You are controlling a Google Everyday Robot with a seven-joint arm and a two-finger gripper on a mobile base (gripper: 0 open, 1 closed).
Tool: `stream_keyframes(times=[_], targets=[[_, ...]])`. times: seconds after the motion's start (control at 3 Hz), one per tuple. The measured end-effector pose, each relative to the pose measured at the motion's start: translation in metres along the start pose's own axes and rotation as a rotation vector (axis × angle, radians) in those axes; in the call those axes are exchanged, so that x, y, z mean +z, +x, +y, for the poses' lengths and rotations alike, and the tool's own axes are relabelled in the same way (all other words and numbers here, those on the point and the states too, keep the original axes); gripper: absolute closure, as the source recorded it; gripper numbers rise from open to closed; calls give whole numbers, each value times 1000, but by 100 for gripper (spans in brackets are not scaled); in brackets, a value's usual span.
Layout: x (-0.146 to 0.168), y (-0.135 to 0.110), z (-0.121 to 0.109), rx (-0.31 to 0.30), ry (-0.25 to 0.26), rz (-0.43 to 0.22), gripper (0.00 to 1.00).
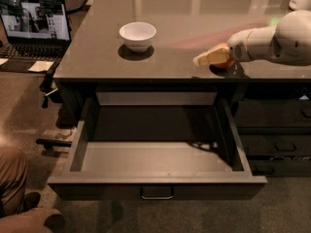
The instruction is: Pick orange from top drawer and place on counter
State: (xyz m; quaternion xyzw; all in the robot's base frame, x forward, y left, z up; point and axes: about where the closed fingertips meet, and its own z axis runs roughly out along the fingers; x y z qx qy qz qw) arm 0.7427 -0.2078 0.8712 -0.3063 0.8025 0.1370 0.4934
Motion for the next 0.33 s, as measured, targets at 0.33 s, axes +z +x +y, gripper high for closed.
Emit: stream_keyframes(times=[0.33], targets=[[0, 0, 0, 0, 0, 0, 0]])
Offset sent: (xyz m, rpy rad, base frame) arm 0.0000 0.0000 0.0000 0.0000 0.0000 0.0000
